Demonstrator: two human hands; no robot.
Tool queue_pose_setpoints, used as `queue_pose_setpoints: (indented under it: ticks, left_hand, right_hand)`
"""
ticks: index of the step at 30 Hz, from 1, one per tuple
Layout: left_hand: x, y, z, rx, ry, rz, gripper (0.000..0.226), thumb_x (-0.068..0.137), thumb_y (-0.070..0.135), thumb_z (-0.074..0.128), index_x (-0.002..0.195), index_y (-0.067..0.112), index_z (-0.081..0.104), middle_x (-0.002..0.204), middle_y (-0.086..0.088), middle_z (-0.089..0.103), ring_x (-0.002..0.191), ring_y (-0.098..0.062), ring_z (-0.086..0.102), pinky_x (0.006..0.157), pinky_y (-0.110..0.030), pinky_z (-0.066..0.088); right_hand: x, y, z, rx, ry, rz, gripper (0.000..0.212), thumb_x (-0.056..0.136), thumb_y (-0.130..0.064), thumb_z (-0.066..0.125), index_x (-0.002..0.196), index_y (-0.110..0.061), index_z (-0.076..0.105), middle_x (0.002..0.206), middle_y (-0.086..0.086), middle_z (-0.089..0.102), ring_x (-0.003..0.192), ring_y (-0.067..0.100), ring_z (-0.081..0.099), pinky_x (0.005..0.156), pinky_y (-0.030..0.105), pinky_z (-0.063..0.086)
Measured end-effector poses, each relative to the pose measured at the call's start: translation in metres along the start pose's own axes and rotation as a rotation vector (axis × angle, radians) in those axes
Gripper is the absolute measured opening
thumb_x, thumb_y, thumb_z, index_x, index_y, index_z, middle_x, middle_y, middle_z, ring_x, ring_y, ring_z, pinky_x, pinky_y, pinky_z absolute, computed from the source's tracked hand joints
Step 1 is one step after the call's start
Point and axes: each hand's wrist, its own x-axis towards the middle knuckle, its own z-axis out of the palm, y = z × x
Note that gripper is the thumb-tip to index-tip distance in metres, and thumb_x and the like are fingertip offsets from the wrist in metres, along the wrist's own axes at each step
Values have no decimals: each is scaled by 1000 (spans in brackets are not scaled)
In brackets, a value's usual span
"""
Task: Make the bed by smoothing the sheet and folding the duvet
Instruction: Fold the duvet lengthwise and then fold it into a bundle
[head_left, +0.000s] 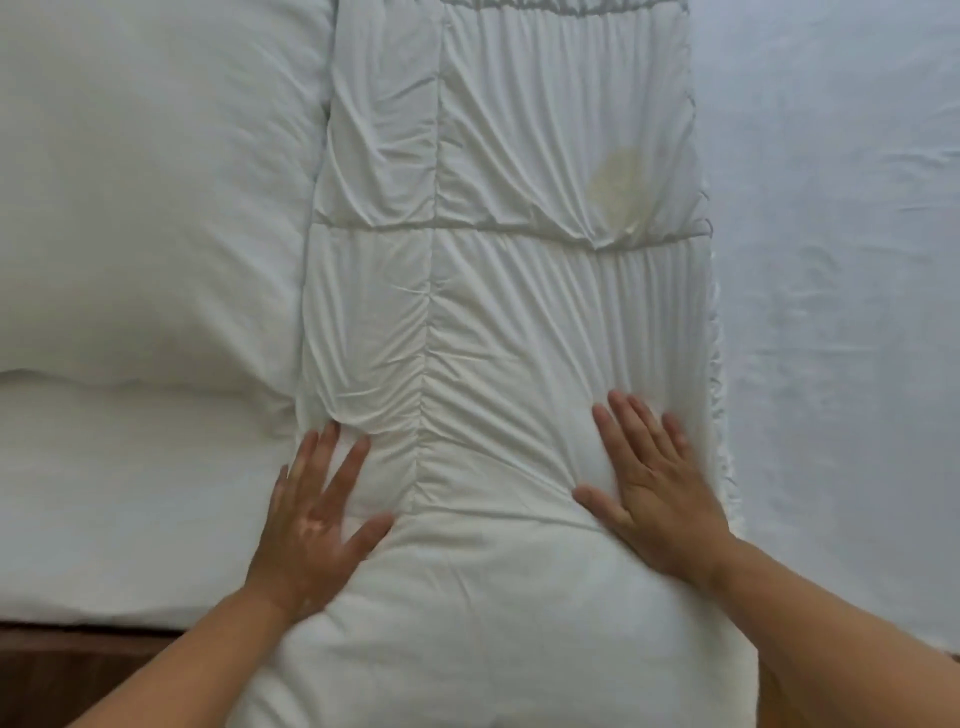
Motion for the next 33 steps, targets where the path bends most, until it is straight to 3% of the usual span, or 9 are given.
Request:
queue_pose_setpoints:
  ticks: [3,7,11,14,16,19,25,28,33]
  left_hand:
    - [-32,11,-10,-244,14,-302,105,70,89,48,153,51,-3,166,14,-4,154,-14,2,122,-44,20]
    - [-58,20,-21,-461,-18,-616,121,54,83,70,152,33,20,151,-2,41,134,-27,45,108,-45,42]
    - [-62,1,-25,-730,-226,-719,103,44,70,87,131,27,52,117,2,70,105,-23,68,94,-46,54]
    - [-64,-2,-32,-973,-407,-652,92,51,44,97,131,25,55,117,-1,74,107,-25,71,98,-49,53]
    - [-64,1,-32,-1048,-489,-621,85,60,32,95,134,20,54,121,-6,72,112,-28,69,102,-52,49]
    - [-68,16,-27,-1158,-472,-642,80,62,19,93,132,10,56,121,-17,70,111,-38,68,102,-56,48]
    - [-99,53,-57,-1133,-246,-652,78,50,20,97,119,6,64,106,-15,76,97,-36,73,90,-52,56]
    - [-118,76,-96,-1050,-151,-599,82,38,29,94,113,10,67,99,-8,78,91,-27,75,78,-39,58]
    - [-156,141,-148,-935,-50,-505,56,66,17,90,115,11,63,99,-4,75,87,-19,72,61,-26,52]
  right_hand:
    - [-49,-5,-2,110,39,102,88,86,-80,31,159,-33,16,168,-7,9,155,12,4,125,43,6]
    - [-115,-16,9,498,138,549,109,70,-74,69,157,-39,11,165,-10,8,152,14,10,124,44,17]
    - [-145,-17,28,929,120,858,127,36,-75,87,146,-34,37,137,-1,57,120,23,58,102,47,47]
    - [-154,-6,30,1059,52,875,97,36,-64,95,119,-26,63,107,-2,76,96,22,73,90,50,57]
    - [-154,-6,20,1196,-4,823,75,53,-35,100,119,-20,66,107,5,77,97,28,74,91,57,56]
    - [-154,-15,7,1320,6,786,76,56,-12,97,123,-9,63,110,14,75,101,35,73,95,62,52]
    - [-183,-24,-57,1184,100,766,55,65,-8,92,111,-22,66,103,3,76,95,23,72,88,49,57]
    - [-207,-24,-107,1098,138,736,65,49,-29,94,108,-22,68,101,1,76,93,19,70,81,44,56]
    - [-250,-21,-173,1046,191,689,68,45,-38,88,108,-23,66,97,-3,73,89,16,67,70,35,50]
